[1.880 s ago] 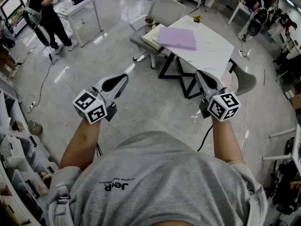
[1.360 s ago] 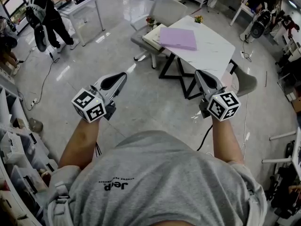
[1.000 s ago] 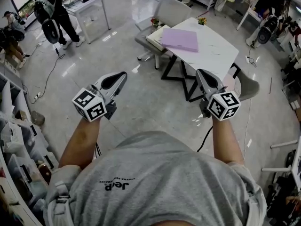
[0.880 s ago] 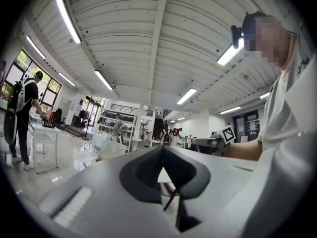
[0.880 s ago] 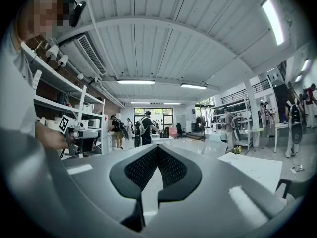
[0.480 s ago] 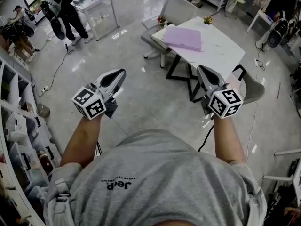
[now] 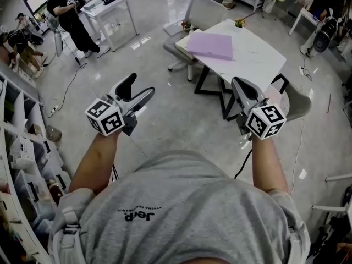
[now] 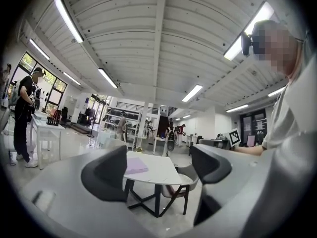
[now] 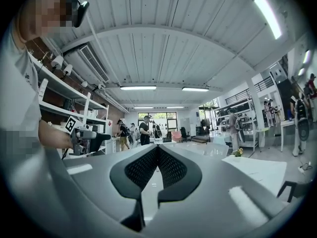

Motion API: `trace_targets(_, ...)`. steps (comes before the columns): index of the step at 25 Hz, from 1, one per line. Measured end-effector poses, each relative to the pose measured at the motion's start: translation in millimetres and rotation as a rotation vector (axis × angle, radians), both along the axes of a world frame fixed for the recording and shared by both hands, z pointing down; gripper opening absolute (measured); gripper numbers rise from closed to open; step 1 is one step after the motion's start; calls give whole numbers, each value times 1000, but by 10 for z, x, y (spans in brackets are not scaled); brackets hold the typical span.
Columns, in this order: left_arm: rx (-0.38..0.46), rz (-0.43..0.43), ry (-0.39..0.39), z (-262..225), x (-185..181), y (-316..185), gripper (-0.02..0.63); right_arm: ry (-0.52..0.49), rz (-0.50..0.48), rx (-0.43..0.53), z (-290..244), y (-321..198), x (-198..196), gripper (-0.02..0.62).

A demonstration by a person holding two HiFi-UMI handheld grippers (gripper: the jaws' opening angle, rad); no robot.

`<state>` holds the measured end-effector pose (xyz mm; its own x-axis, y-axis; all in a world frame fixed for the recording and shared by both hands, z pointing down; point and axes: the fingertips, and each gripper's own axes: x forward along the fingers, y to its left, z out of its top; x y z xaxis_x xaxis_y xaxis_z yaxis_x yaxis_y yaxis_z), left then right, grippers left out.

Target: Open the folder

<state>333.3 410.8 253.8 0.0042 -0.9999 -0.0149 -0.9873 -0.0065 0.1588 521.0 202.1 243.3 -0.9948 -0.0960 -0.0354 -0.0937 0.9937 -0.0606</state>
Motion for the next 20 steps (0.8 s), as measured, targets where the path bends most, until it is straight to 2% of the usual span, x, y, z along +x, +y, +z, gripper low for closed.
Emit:
trace_targets(6, -24, 18, -8, 33, -304, -135, 439, -5, 19, -23, 111, -121, -293, 3)
trace_targets(10, -7, 54, 13, 170, -681, -297, 439, 16, 52, -22, 226, -237, -660, 3)
trace_targets(14, 11, 91, 27, 355, -1342, -515, 439, 39, 88, 5, 292, -370, -1275, 3)
trace_targets(20, 33, 193, 33, 399, -2698, -1003, 439, 19, 182, -10, 225, -649, -2569, 3)
